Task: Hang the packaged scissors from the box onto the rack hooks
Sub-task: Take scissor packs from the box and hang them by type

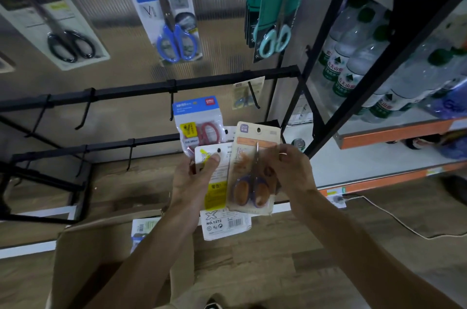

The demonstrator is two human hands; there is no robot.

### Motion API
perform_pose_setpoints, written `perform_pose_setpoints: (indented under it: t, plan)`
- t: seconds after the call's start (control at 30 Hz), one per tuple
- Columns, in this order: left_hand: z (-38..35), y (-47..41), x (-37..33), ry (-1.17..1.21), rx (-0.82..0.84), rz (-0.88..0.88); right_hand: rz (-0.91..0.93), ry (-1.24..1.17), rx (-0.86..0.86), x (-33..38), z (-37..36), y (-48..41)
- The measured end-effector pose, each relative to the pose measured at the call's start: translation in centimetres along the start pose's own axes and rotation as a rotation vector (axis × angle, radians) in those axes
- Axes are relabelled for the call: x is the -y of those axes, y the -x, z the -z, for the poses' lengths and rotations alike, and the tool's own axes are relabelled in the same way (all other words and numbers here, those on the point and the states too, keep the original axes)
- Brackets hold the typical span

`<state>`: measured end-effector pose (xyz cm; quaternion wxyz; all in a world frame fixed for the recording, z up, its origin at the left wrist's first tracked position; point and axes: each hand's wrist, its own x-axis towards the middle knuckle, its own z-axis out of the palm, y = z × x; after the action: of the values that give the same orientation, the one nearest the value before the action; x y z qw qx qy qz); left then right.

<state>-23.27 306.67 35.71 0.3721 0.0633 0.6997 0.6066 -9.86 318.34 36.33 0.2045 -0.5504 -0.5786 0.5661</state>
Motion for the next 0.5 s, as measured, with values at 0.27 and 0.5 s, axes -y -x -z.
perform_pose_setpoints:
  t: [0.27,0.5]
  plan:
    - [2.0,-0.6,0.8,0.0,-0.108,0.001,-0.041,-0.031,-0.077,0.0,0.9,-1.0]
    - [4.0,0.3,-0.8,0.026,-0.133,-0.011,0.007,0.038,-0.037,2.3,-0.5,-0.6]
